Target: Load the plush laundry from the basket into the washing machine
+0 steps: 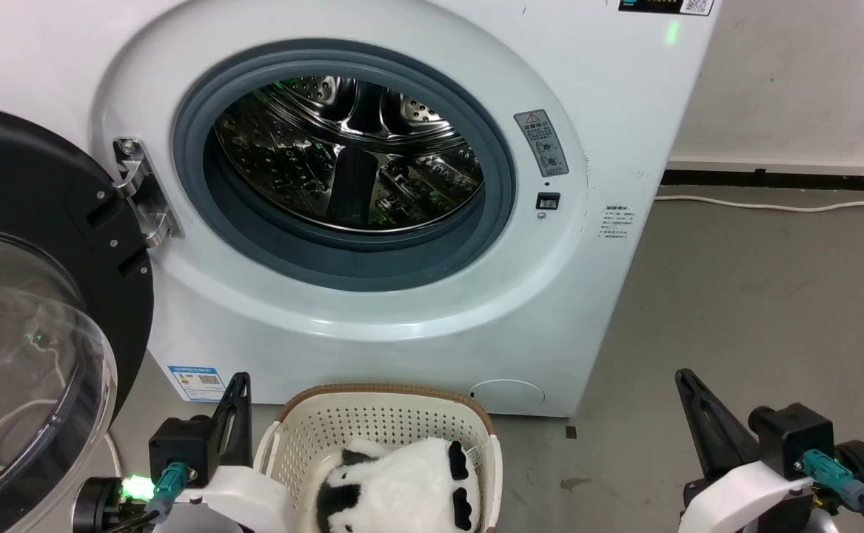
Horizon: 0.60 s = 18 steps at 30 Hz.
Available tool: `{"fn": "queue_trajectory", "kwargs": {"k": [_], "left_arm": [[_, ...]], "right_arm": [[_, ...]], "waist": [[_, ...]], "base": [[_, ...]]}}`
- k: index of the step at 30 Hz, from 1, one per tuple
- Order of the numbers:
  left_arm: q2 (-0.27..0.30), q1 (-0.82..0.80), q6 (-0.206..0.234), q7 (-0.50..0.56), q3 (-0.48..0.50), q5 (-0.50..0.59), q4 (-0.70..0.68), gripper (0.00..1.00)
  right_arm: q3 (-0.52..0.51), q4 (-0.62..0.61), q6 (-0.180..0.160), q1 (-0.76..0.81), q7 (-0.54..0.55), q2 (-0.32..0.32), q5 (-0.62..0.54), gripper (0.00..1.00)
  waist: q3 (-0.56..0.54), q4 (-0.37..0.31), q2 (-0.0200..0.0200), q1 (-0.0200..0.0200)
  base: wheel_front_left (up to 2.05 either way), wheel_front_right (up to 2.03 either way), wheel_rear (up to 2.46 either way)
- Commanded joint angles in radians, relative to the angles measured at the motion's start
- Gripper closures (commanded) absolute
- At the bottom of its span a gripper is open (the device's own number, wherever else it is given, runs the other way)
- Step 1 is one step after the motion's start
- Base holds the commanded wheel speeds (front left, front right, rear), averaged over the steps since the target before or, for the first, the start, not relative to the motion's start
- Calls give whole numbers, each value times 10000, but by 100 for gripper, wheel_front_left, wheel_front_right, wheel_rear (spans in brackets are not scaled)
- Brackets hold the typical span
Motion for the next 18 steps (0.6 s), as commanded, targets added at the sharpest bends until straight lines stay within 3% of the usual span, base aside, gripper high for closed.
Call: {"fn": "queue_trajectory", "kwargs": {"k": [1, 18], "left_arm": [[-1, -155, 1, 3, 28, 18, -43, 100], [-1, -155, 1, 3, 28, 18, -43, 100]], "right_arm": [[-28, -45, -9, -117, 3, 13, -74, 100], [-28, -45, -9, -117, 3, 13, -74, 100]], "waist": [[0, 0, 0, 0], [0, 0, 0, 0]], "base": [[0, 0, 0], [0, 0, 0]]}}
